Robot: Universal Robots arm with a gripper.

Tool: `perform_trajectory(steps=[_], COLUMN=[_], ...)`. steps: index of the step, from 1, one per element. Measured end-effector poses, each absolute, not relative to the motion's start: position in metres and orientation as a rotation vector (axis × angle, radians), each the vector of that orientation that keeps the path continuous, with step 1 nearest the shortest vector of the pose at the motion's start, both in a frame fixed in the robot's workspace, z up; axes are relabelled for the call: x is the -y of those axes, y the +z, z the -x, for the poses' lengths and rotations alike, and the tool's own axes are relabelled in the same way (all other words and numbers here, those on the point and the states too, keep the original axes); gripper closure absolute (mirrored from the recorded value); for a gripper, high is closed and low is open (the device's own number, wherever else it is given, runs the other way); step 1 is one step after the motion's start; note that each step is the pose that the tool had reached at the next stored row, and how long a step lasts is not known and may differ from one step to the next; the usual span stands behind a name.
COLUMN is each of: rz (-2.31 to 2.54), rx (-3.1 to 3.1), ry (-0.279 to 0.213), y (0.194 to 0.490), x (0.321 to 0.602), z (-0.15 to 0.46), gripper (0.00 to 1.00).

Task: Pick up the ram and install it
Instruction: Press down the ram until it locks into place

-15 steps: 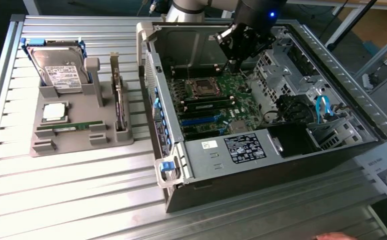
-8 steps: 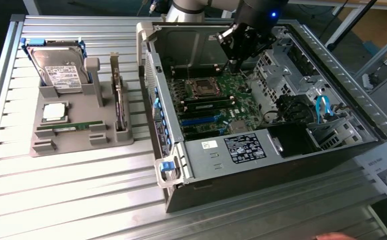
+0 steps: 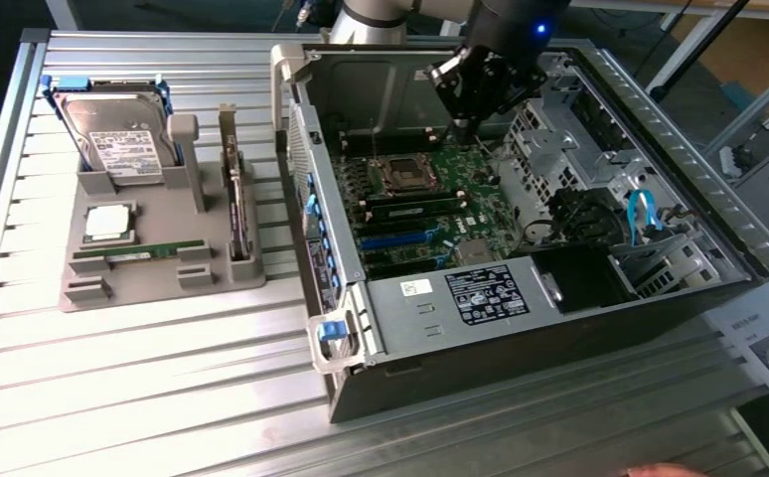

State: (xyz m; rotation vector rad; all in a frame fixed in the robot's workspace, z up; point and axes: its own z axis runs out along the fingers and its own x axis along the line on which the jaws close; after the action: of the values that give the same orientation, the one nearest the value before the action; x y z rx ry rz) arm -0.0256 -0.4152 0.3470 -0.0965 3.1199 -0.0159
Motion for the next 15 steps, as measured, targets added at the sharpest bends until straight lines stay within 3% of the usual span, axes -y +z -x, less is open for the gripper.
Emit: perform_trajectory(steps=[15], rz=[0.072], rx=[-3.122], ry=[-0.016], y=[0.3468], x=[0.4152], z=[0.0265], gripper=[0.9])
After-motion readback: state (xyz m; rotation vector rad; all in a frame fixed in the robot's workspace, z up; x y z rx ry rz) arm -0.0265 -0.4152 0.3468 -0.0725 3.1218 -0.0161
